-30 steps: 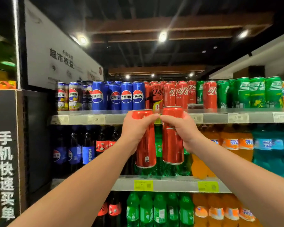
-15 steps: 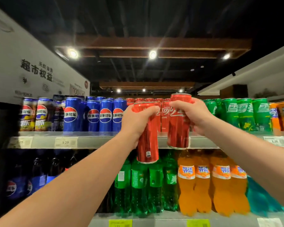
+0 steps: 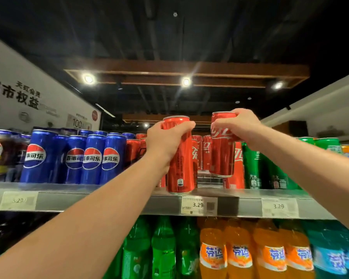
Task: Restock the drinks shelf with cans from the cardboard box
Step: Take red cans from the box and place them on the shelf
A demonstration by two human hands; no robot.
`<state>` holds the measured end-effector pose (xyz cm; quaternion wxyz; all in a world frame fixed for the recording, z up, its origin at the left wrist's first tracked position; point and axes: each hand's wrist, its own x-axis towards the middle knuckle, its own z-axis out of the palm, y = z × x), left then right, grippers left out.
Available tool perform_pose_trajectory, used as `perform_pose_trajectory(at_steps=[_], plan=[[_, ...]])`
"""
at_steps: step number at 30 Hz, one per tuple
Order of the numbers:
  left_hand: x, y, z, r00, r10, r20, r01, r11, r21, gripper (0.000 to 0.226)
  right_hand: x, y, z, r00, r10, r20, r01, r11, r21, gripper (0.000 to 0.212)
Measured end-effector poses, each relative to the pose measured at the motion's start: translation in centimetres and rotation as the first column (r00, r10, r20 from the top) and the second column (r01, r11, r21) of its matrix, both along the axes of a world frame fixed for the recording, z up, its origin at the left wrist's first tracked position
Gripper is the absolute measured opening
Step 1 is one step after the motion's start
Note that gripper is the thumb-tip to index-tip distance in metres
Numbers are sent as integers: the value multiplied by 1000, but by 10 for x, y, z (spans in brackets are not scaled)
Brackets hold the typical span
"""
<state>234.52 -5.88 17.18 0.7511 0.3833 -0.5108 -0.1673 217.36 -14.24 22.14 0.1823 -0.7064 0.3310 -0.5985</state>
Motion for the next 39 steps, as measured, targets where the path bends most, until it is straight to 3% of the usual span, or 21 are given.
perform_pose_trajectory(at_steps=[2, 8, 17, 28, 39], plan=[[4, -10, 1, 1000, 7, 8, -7, 1000, 7, 54, 4, -12, 1, 997, -55, -58, 53, 998, -35, 45], [19, -30, 6, 1000, 13, 2, -13, 1000, -3, 52, 17, -32, 0, 928, -214, -303, 191, 976, -104, 51], [30, -43, 6, 999, -30, 39, 30, 999, 18, 54, 31, -50, 7, 801, -237, -550, 221, 970, -96, 53], [30, -53, 5, 998, -48, 29, 48, 999, 1, 54, 29, -64, 10, 709, -242, -662, 271, 961, -61, 48], [31, -57, 5, 998, -58, 19, 58, 998, 11, 48, 25, -55, 9, 629, -298, -718, 382, 923, -49, 75]])
